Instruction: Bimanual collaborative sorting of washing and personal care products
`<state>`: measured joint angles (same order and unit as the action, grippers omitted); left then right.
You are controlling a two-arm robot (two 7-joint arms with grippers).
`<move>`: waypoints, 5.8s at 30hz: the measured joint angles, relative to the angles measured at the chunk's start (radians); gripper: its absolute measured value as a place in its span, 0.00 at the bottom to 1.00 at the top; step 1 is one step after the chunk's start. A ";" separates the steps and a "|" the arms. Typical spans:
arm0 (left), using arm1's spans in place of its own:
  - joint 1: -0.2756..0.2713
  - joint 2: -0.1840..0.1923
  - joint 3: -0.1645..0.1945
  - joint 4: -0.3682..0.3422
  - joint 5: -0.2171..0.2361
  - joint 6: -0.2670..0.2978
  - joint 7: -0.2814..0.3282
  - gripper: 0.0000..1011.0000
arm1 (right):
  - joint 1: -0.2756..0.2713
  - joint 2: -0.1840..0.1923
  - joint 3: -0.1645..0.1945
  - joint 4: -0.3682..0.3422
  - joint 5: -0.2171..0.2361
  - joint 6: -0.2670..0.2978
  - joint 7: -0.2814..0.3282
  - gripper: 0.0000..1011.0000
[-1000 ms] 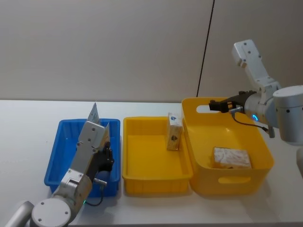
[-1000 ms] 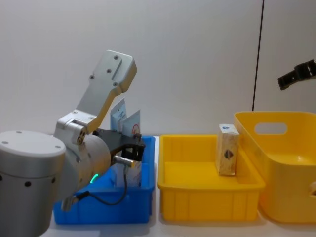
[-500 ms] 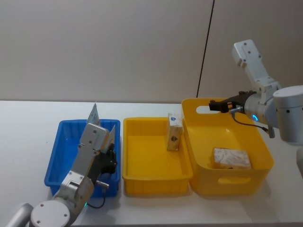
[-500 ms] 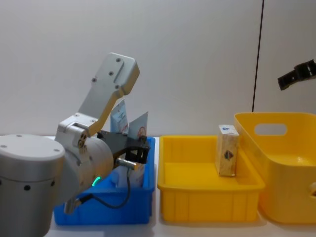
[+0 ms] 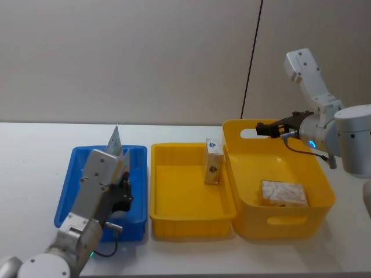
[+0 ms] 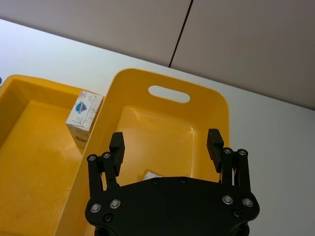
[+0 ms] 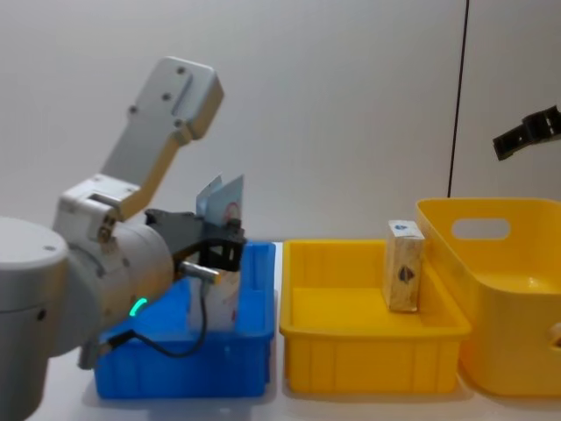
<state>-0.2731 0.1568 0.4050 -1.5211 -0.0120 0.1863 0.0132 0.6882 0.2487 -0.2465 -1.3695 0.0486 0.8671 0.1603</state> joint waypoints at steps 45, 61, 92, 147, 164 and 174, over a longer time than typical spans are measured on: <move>0.001 -0.109 -0.208 -0.256 -0.305 0.121 -0.090 0.17 | 0.000 0.011 -0.011 -0.007 0.001 0.001 0.029 0.99; -0.099 -0.159 -0.175 -0.102 -0.319 0.063 -0.095 0.17 | -0.001 0.043 -0.043 -0.033 0.043 0.024 0.169 0.99; -0.216 -0.234 -0.108 0.057 -0.329 0.003 -0.101 0.17 | -0.040 0.170 -0.170 -0.120 -0.046 -0.288 0.305 0.99; -0.211 -0.252 -0.114 0.077 -0.278 -0.032 -0.090 0.17 | -0.041 0.197 -0.263 -0.118 -0.038 -0.545 0.384 0.99; -0.207 -0.250 -0.119 0.070 -0.288 -0.027 -0.093 0.17 | 0.003 0.104 -0.280 0.002 -0.045 -0.532 0.360 0.99; -0.203 -0.248 -0.116 0.063 -0.302 -0.025 -0.095 0.17 | 0.029 0.061 -0.293 0.067 -0.058 -0.536 0.353 0.99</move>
<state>-0.4759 -0.0910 0.2892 -1.4578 -0.3138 0.1616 -0.0820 0.7176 0.3094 -0.5390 -1.3024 -0.0095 0.3313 0.5132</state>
